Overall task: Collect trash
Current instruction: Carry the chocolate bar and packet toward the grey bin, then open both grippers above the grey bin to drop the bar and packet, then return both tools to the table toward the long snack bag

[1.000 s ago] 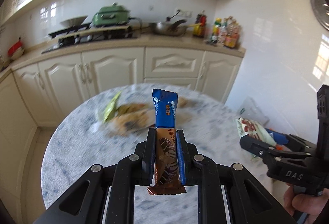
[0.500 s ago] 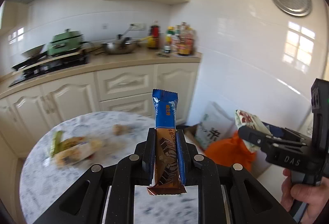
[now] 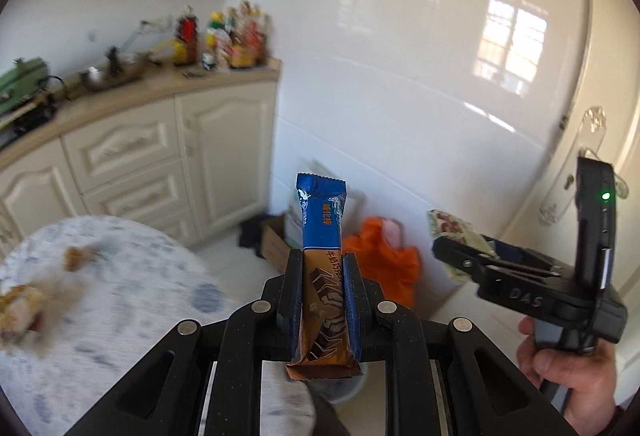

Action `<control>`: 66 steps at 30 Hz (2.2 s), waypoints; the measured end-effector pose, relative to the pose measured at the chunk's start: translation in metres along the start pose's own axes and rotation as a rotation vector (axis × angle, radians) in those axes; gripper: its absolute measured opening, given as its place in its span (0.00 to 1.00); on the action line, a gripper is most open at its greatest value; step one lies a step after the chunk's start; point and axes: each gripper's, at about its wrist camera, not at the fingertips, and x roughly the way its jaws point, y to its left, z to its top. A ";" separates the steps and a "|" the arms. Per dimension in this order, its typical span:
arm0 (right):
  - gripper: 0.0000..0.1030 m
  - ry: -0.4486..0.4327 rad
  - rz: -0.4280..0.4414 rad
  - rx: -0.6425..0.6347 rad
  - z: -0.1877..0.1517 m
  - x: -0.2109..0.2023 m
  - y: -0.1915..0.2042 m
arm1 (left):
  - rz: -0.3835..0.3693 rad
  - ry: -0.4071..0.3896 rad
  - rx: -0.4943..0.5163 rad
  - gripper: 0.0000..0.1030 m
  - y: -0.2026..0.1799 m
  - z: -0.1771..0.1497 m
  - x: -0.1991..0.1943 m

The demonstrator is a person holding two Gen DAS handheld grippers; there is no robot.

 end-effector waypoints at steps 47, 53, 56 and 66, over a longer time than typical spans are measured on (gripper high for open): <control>1.00 0.107 -0.073 0.080 -0.019 0.050 -0.014 | 0.142 0.001 0.020 0.99 -0.020 0.004 0.035; 1.00 0.022 -0.012 -0.003 0.001 0.019 0.047 | 0.195 -0.092 -0.035 0.99 0.007 -0.019 -0.048; 1.00 -0.018 0.022 -0.046 0.008 0.004 0.081 | 0.241 -0.142 -0.056 0.99 0.020 -0.030 -0.089; 1.00 -0.094 0.155 -0.217 0.010 -0.029 0.192 | 0.399 -0.255 -0.150 0.99 0.057 -0.077 -0.191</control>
